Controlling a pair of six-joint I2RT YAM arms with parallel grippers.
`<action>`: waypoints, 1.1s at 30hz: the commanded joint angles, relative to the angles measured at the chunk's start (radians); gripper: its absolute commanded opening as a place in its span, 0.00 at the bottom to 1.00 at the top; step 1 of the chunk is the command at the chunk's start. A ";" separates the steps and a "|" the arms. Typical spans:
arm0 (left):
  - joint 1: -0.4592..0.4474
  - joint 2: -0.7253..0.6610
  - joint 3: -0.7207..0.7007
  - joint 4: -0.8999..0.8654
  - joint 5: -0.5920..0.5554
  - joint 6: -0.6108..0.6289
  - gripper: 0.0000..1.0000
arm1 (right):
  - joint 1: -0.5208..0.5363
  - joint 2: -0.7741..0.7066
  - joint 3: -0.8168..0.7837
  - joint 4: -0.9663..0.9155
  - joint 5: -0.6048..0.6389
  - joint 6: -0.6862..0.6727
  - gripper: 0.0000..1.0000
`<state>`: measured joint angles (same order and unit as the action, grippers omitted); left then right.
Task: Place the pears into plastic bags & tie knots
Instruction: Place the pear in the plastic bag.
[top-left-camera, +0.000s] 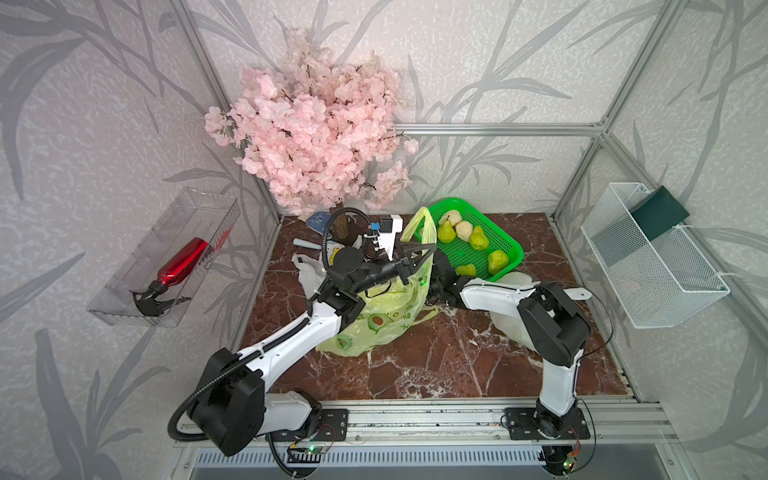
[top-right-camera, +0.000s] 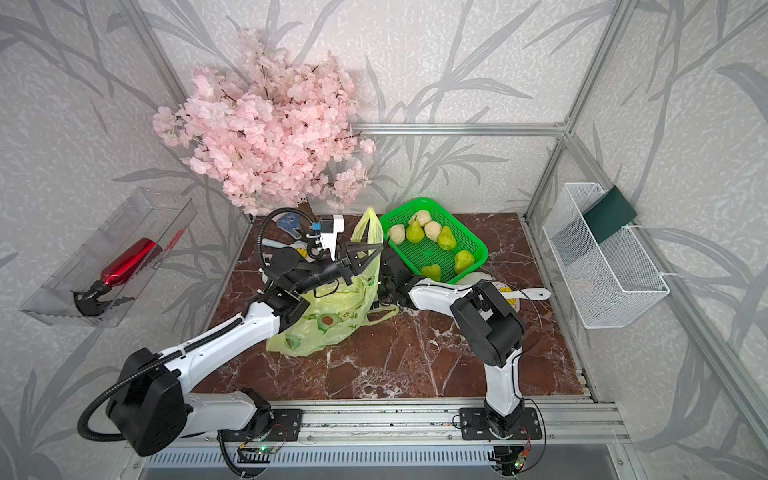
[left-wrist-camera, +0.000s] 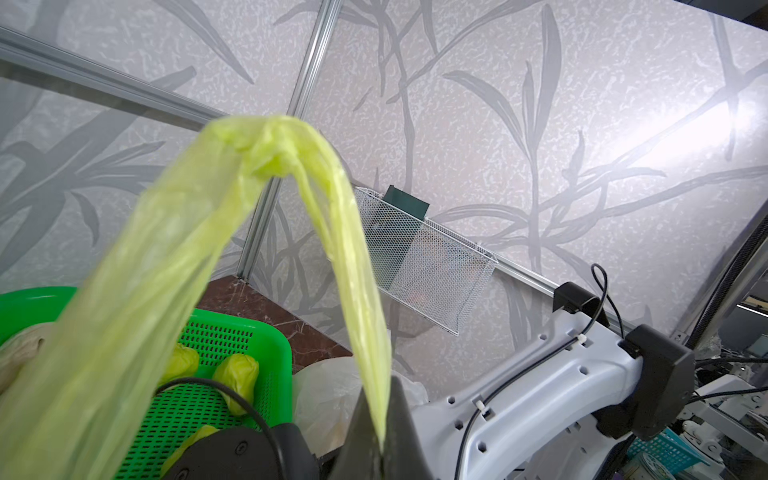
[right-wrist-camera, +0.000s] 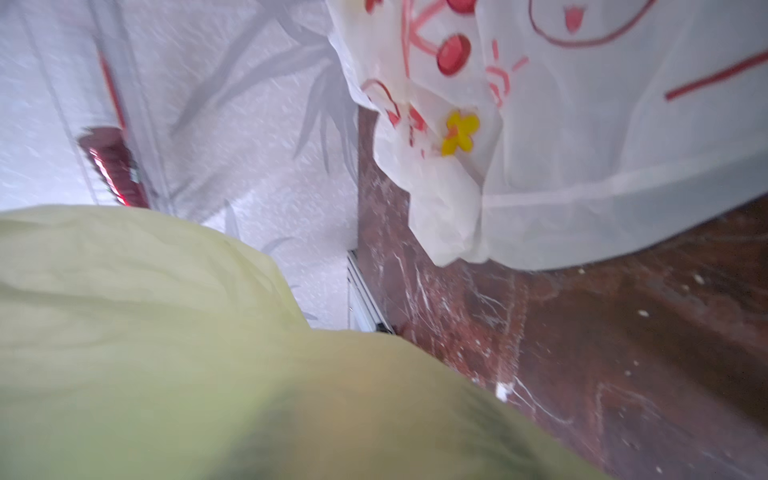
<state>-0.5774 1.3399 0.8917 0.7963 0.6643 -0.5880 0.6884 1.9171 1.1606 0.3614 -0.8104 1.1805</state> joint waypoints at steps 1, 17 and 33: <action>-0.022 0.024 0.039 0.121 -0.015 -0.039 0.00 | -0.060 -0.058 -0.044 0.004 0.125 0.068 0.03; 0.009 -0.058 -0.089 0.190 -0.149 -0.020 0.00 | 0.001 -0.104 0.436 -0.993 0.457 -0.673 0.38; 0.071 -0.078 -0.189 0.231 -0.143 -0.018 0.00 | -0.043 -0.143 0.494 -1.118 0.409 -0.734 0.75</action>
<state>-0.5140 1.2953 0.7109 0.9798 0.5186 -0.6025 0.6724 1.8404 1.6257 -0.6876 -0.4404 0.4938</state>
